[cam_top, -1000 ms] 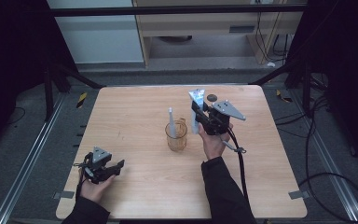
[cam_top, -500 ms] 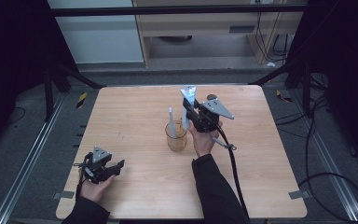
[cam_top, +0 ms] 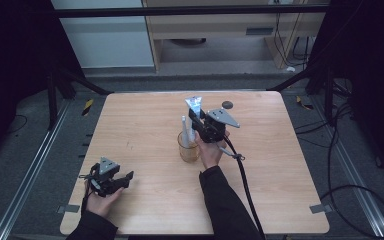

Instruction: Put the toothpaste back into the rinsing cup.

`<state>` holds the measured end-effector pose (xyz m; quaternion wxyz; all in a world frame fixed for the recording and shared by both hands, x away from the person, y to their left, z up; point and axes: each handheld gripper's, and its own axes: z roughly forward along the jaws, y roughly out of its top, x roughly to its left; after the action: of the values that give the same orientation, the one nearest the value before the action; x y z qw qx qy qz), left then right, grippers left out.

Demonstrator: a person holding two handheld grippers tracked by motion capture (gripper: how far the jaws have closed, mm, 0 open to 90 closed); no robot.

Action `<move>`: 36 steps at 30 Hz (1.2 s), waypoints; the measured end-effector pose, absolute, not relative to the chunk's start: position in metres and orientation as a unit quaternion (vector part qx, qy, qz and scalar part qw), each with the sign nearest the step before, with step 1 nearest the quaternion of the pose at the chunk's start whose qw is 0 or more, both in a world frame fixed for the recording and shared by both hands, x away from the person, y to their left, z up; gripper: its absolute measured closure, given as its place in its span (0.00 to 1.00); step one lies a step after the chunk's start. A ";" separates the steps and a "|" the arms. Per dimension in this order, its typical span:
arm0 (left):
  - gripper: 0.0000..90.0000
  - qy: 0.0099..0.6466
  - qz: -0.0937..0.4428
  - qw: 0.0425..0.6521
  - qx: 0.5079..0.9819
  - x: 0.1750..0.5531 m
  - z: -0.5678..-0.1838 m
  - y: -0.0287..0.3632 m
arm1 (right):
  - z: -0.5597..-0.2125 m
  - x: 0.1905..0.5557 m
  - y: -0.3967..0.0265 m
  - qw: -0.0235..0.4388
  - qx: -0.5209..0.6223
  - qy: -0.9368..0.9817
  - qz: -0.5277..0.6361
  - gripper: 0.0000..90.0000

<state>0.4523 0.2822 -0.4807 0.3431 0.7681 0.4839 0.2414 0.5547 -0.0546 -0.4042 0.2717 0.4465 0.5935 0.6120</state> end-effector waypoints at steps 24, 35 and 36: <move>0.44 0.484 0.242 0.342 0.768 0.452 -0.481 0.282 | -0.432 0.550 -0.047 0.237 0.450 0.662 0.551 0.73; 0.44 0.485 0.241 0.343 0.768 0.452 -0.481 0.282 | -0.436 0.543 -0.052 0.219 0.444 0.686 0.533 0.67; 0.44 0.485 0.241 0.343 0.768 0.452 -0.481 0.282 | -0.436 0.543 -0.052 0.217 0.444 0.687 0.533 0.66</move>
<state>0.4522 0.2819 -0.4807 0.3427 0.7678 0.4847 0.2412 0.5428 -0.0520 -0.4363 0.2172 0.4436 0.6866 0.5335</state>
